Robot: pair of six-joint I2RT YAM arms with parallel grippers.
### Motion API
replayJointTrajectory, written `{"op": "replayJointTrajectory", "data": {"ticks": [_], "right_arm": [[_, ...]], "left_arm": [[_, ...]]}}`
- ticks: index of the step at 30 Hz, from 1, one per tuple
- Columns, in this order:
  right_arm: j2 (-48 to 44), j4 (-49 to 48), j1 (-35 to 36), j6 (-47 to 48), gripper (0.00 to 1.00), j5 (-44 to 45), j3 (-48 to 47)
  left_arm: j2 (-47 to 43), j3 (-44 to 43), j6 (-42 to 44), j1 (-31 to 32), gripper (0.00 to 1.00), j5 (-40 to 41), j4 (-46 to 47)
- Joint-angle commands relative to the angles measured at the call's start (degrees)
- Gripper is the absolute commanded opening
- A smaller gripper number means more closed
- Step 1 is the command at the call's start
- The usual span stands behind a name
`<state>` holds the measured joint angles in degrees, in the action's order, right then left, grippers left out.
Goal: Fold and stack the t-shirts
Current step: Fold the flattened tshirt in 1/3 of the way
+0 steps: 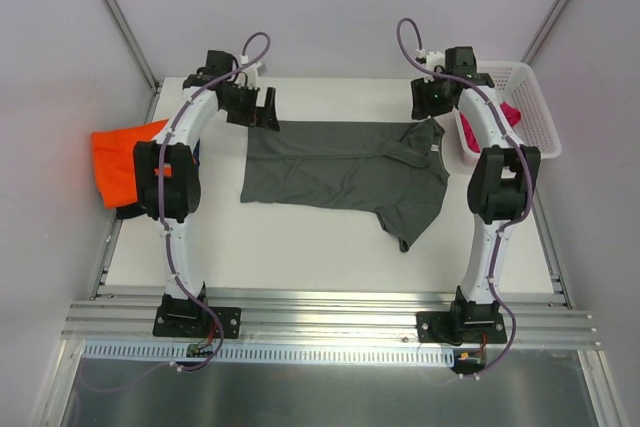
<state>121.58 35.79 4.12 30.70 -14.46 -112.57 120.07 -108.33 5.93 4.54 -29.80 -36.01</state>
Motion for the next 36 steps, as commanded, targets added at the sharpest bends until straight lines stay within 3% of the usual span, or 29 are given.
{"op": "replayJointTrajectory", "data": {"ticks": [1, 6, 12, 27, 36], "right_arm": [[4.09, 0.07, 0.71, -3.89, 0.49, -4.52, -4.66], [5.51, 0.50, 1.59, -5.30, 0.48, -5.05, -4.94], [5.26, 3.77, 1.86, -3.45, 0.46, -2.69, -3.81], [7.71, 4.64, -2.10, -3.63, 0.47, 1.98, 0.33], [7.97, 9.72, -3.68, -1.34, 0.48, 3.47, 3.86]], "left_arm": [[0.77, -0.90, 0.74, 4.25, 0.99, -1.76, -1.43], [3.85, -4.86, 3.55, 9.78, 0.99, 6.32, -1.43], [6.40, -6.63, 0.48, 9.97, 0.99, 6.15, -1.35], [15.72, -10.49, -8.82, 8.12, 0.99, -3.94, -1.26], [18.80, -12.52, -13.23, 7.07, 0.99, -3.51, -0.11]]}}
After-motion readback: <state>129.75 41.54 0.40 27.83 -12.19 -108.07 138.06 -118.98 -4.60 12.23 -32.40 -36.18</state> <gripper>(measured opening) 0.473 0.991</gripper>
